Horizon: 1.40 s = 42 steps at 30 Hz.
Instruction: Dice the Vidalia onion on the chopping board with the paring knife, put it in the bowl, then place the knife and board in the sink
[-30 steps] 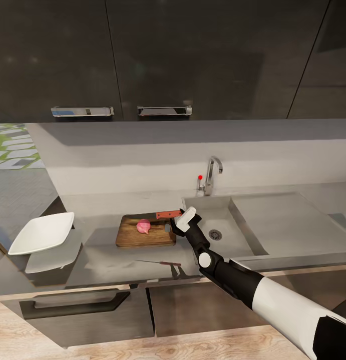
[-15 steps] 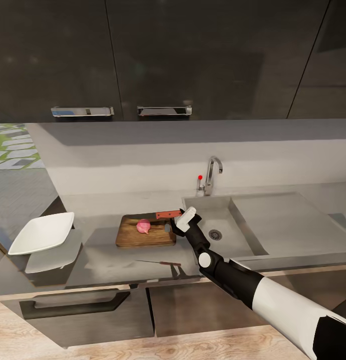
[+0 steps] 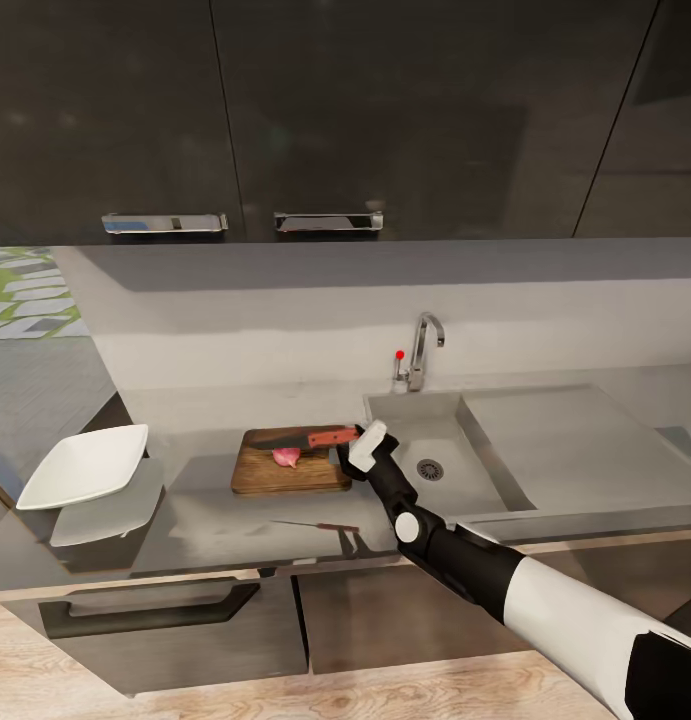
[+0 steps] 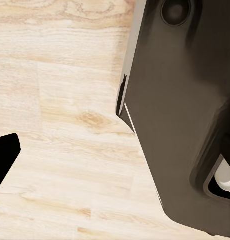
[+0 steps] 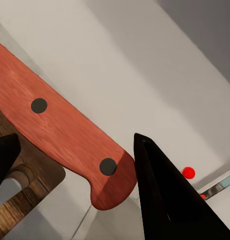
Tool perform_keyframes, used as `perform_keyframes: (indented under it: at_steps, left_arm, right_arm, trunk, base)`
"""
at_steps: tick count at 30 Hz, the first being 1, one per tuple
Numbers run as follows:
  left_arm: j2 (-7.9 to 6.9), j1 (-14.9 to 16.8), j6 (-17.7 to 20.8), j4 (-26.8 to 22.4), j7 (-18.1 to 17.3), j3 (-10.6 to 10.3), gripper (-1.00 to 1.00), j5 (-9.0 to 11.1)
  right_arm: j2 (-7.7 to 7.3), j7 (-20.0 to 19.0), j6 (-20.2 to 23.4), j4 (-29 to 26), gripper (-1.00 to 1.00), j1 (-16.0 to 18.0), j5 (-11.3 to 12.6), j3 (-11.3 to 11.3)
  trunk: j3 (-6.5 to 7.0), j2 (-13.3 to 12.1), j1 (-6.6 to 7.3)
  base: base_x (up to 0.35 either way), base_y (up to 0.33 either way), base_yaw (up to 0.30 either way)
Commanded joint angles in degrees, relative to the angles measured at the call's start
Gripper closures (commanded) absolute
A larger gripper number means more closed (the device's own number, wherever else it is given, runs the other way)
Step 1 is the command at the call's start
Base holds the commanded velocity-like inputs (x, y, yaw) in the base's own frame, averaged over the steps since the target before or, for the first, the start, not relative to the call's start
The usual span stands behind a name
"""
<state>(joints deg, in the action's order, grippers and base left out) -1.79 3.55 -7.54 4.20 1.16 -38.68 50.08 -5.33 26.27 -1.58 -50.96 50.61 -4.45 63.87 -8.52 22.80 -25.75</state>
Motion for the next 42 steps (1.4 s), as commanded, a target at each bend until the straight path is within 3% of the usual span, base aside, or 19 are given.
perform_keyframes:
  at_steps: [1, 42]
  left_arm:
    - [0.03, 0.1, -0.2, 0.1, 0.1, -0.3, -1.0, 0.1]
    - [0.03, 0.1, -0.2, 0.1, 0.1, -0.3, -1.0, 0.1]
  right_arm:
    - [-0.04, 0.3, 0.0, 0.0, 1.0, 0.1, -0.1, 0.3]
    - [0.14, 0.4, 0.0, 0.5, 1.0, 0.1, -0.1, 0.4]
  trunk:
    - [-0.12, 0.1, -0.03]
    - [-0.12, 0.1, -0.03]
  base:
    - [0.0, 0.0, 0.0]
    - [0.024, 0.0, 0.0]
